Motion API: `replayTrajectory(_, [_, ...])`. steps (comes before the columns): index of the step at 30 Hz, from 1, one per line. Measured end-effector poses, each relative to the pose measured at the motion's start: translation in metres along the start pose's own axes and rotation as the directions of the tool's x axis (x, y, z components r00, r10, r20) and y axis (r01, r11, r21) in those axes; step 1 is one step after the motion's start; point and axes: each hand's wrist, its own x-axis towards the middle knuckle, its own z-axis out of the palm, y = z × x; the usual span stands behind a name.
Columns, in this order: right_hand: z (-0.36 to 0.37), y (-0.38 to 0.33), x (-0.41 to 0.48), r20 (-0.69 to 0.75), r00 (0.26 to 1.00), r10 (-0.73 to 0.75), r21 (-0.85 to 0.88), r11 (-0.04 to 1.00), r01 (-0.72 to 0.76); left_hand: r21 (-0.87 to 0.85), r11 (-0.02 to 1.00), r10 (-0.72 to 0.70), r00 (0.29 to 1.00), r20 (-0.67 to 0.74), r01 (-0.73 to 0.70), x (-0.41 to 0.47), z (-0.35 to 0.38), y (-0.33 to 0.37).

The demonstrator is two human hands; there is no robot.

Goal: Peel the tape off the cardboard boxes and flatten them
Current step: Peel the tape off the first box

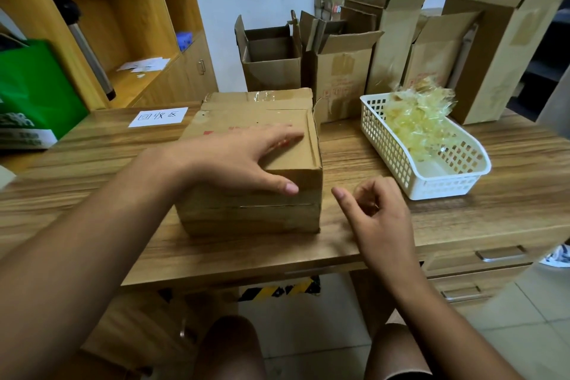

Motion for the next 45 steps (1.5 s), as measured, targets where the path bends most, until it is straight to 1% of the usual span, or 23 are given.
replayTrajectory(2, [-0.001, 0.001, 0.005, -0.012, 0.998, 0.056, 0.074, 0.996, -0.055, 0.003, 1.0, 0.005, 1.0, 0.017, -0.005, -0.002, -0.002, -0.005])
replayTrajectory(3, [-0.001, 0.001, 0.007, -0.02, 0.998, 0.061, 0.116, 0.992, -0.058, -0.004, 1.0, 0.002, 1.0, 0.012, -0.002, -0.003, -0.001, -0.006])
replayTrajectory(4, [-0.001, 0.001, 0.008, -0.026, 0.999, 0.042, 0.156, 0.987, -0.037, -0.009, 1.0, -0.001, 1.0, 0.001, 0.001, -0.003, 0.001, -0.007])
replayTrajectory(6, [-0.001, -0.001, 0.006, -0.02, 0.999, -0.045, 0.201, 0.978, 0.048, 0.001, 1.0, -0.002, 0.999, -0.037, 0.002, -0.001, 0.006, -0.006])
replayTrajectory(8, [0.001, -0.003, 0.001, -0.006, 0.99, -0.139, 0.209, 0.968, 0.138, 0.016, 1.0, -0.001, 0.998, -0.063, 0.002, 0.001, 0.009, -0.003])
replayTrajectory(10, [0.003, -0.003, -0.005, -0.017, 0.981, -0.196, 0.21, 0.958, 0.195, 0.027, 1.0, -0.004, 0.997, -0.075, 0.006, 0.003, 0.011, -0.001])
replayTrajectory(14, [0.01, 0.003, -0.017, -0.075, 0.96, -0.27, 0.189, 0.941, 0.28, 0.047, 0.999, -0.005, 0.996, -0.088, 0.009, 0.004, 0.014, 0.001])
replayTrajectory(19, [0.016, 0.002, -0.025, -0.121, 0.939, -0.323, 0.16, 0.927, 0.339, 0.053, 0.998, -0.012, 0.995, -0.095, 0.017, 0.005, 0.015, 0.005])
replayTrajectory(21, [0.019, 0.0, -0.033, -0.091, 0.934, -0.346, 0.158, 0.921, 0.357, 0.052, 0.998, -0.02, 0.994, -0.111, 0.026, 0.006, 0.016, 0.006])
replayTrajectory(24, [0.029, -0.006, -0.049, 0.019, 0.918, -0.396, 0.19, 0.903, 0.386, 0.076, 0.996, -0.041, 0.986, -0.164, 0.054, 0.011, 0.019, 0.008])
replayTrajectory(26, [0.031, -0.01, -0.049, 0.041, 0.931, -0.363, 0.212, 0.914, 0.347, 0.077, 0.995, -0.048, 0.984, -0.172, 0.062, 0.014, 0.019, 0.01])
replayTrajectory(29, [0.025, -0.013, -0.038, 0.055, 0.973, -0.223, 0.248, 0.947, 0.203, 0.062, 0.996, -0.057, 0.983, -0.172, 0.069, 0.017, 0.017, 0.011])
replayTrajectory(30, [0.023, -0.013, -0.033, 0.065, 0.981, -0.183, 0.248, 0.955, 0.162, 0.052, 0.996, -0.065, 0.984, -0.169, 0.075, 0.017, 0.016, 0.01])
replayTrajectory(32, [0.021, -0.011, -0.025, 0.081, 0.986, -0.149, 0.205, 0.97, 0.13, 0.004, 0.996, -0.083, 0.985, -0.15, 0.085, 0.017, 0.013, 0.007])
replayTrajectory(35, [0.022, -0.011, -0.009, 0.096, 0.981, -0.17, 0.088, 0.983, 0.161, -0.074, 0.995, -0.073, 0.993, -0.094, 0.066, 0.011, 0.004, -0.001])
replayTrajectory(39, [0.027, -0.014, 0.006, 0.14, 0.967, -0.214, 0.011, 0.977, 0.215, -0.051, 0.999, -0.019, 1.0, -0.022, 0.018, -0.004, -0.008, -0.016])
replayTrajectory(41, [0.028, -0.013, 0.008, 0.16, 0.955, -0.25, -0.046, 0.964, 0.261, -0.069, 0.997, -0.015, 1.0, 0.01, 0.015, -0.01, -0.008, -0.021])
replayTrajectory(45, [0.028, -0.011, 0.005, 0.151, 0.956, -0.252, -0.039, 0.965, 0.26, -0.097, 0.995, 0.001, 0.999, -0.052, -0.006, -0.011, 0.004, -0.025])
